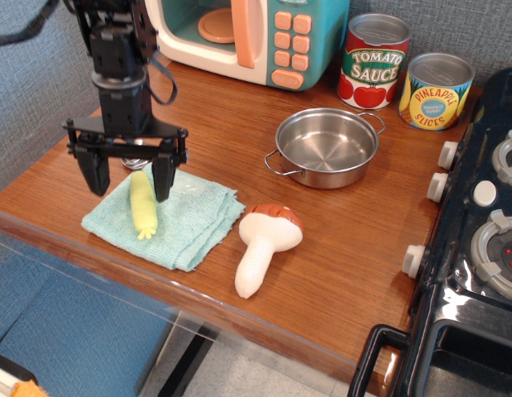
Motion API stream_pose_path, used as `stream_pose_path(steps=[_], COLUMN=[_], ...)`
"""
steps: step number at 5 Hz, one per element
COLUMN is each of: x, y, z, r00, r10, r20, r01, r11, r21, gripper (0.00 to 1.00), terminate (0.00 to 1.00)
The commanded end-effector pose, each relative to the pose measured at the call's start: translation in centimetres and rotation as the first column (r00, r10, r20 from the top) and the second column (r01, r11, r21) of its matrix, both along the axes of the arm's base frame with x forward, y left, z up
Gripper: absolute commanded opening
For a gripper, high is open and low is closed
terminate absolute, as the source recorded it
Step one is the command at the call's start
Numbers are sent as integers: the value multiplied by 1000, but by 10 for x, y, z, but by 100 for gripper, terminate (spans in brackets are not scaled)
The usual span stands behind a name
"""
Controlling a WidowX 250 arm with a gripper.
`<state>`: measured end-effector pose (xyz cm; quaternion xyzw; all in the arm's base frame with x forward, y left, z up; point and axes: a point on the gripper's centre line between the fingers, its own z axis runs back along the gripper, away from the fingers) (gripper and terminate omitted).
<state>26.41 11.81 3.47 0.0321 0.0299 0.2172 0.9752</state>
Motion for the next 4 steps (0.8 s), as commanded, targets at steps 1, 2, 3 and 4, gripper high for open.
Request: stream_pose_path(steps=[1,2,3,4], x=[-2,-2,-3,-3], y=[-5,-6,-7,-9], z=[1,1,0,-2], r00=[1000,999,999,999], r10=[-16,-23,-22,-26], r20=[17,24,33,38], r01=[16,23,21,25], r11=[1000,1000,999,1000], r21=[15,19,25,15], gripper=[100,0,0,0], terminate=[0,0,0,0])
